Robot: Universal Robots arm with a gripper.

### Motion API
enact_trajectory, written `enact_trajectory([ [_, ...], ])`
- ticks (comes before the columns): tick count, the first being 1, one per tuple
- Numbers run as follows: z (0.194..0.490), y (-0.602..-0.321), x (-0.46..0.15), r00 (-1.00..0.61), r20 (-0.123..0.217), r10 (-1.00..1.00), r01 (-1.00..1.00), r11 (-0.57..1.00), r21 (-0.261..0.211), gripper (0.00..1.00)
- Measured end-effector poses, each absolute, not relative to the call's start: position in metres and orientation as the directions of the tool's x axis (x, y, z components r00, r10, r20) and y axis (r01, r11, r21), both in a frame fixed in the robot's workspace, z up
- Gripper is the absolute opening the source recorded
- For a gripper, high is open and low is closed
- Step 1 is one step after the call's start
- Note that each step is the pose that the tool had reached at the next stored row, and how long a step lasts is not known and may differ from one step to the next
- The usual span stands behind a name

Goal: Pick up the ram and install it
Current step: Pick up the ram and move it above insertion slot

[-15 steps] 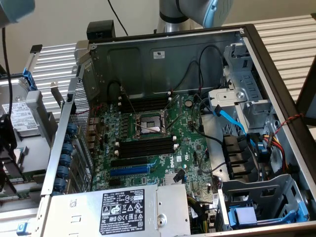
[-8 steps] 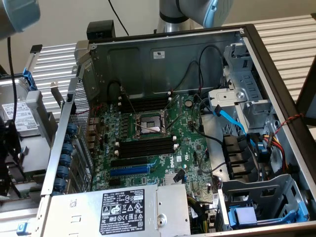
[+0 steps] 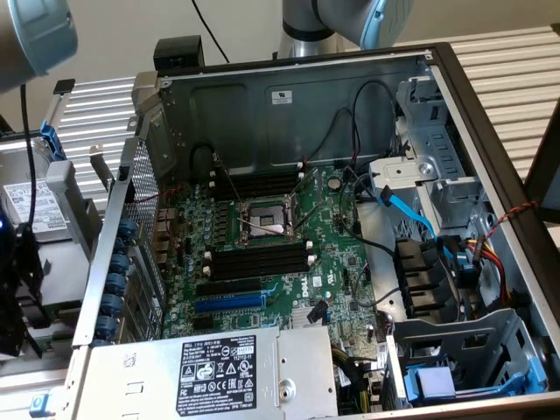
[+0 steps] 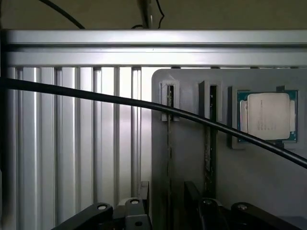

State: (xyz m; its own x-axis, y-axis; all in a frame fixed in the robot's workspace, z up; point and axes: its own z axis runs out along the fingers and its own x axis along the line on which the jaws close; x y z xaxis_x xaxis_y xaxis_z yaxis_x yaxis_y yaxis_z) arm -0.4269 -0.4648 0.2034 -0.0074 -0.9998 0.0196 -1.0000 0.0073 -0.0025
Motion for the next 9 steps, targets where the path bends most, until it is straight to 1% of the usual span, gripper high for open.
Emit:
enact_trajectory([
  [9, 0.1991, -0.4648, -0.4269, -0.007, 0.017, -1.0, -1.0, 0.007, 0.007, 0.42],
])
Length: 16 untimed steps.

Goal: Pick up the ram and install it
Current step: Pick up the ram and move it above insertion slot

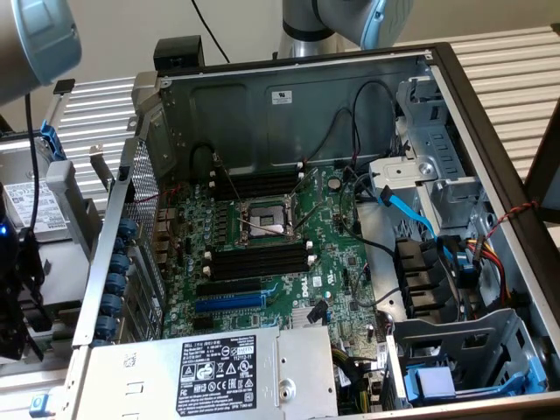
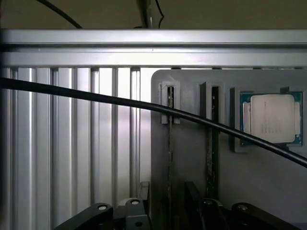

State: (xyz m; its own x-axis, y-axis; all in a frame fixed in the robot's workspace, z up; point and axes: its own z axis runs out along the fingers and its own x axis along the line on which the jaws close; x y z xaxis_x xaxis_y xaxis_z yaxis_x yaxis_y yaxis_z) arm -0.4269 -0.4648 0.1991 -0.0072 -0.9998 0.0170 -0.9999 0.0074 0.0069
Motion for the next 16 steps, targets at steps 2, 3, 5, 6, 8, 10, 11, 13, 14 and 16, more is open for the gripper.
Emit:
enact_trajectory([
  [2, 0.1991, -0.4648, -0.4269, -0.007, 0.016, -1.0, -1.0, 0.007, 0.008, 0.42],
  [3, 0.199, -0.4648, -0.4269, -0.007, 0.015, -1.0, -1.0, 0.007, 0.008, 0.42],
  [5, 0.199, -0.4648, -0.4268, -0.007, 0.013, -1.0, -1.0, 0.007, 0.013, 0.42],
  [6, 0.1991, -0.4648, -0.4269, -0.008, 0.012, -1.0, -1.0, 0.008, 0.015, 0.42],
  [8, 0.199, -0.4648, -0.4269, -0.009, 0.012, -1.0, -1.0, 0.009, 0.023, 0.42],
  [10, 0.199, -0.4647, -0.427, -0.009, 0.011, -1.0, -1.0, 0.009, 0.03, 0.42],
  [11, 0.1991, -0.4648, -0.427, -0.009, 0.011, -1.0, -0.999, 0.009, 0.031, 0.42],
  [13, 0.1991, -0.4648, -0.4269, -0.009, 0.011, -1.0, -0.999, 0.009, 0.032, 0.42],
  [14, 0.1991, -0.4648, -0.4269, -0.009, 0.011, -1.0, -0.999, 0.009, 0.032, 0.42],
  [16, 0.199, -0.4648, -0.4269, -0.009, 0.011, -1.0, -0.999, 0.009, 0.032, 0.4],
])
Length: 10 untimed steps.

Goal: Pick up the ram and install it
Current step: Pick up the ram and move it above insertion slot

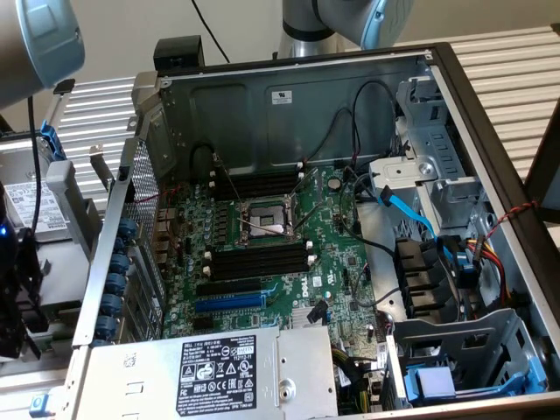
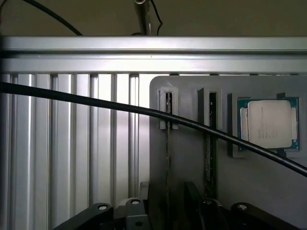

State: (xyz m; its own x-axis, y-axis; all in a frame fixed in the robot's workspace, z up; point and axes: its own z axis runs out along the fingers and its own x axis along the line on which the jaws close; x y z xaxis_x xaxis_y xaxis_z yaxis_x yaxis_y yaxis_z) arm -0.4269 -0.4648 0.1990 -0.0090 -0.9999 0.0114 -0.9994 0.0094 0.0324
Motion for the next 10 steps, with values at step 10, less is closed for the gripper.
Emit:
enact_trajectory([
  [10, 0.1999, -0.4648, -0.4269, -0.009, 0.011, -1.0, -0.999, 0.009, 0.032, 0.13],
])
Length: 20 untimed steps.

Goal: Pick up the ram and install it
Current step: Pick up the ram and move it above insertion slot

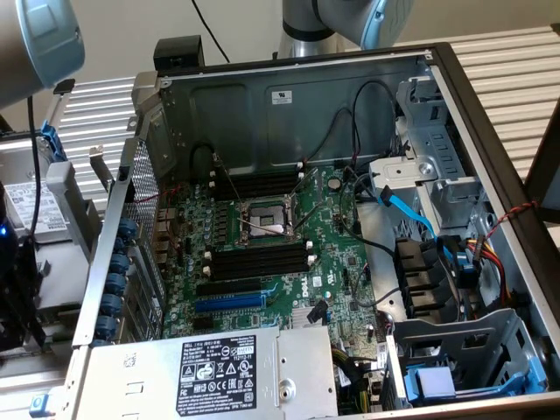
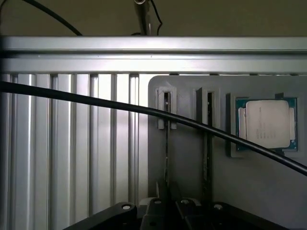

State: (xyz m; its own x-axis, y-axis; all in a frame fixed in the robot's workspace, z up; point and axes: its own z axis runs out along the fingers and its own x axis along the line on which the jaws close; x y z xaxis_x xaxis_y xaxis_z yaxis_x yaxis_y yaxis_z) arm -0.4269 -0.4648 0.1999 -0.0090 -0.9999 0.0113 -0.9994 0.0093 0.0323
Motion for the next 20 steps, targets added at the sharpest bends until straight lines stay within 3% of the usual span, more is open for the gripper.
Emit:
enact_trajectory([
  [20, 0.282, -0.465, -0.427, -0.009, 0.011, -1.0, -0.999, 0.009, 0.032, 0.13],
])
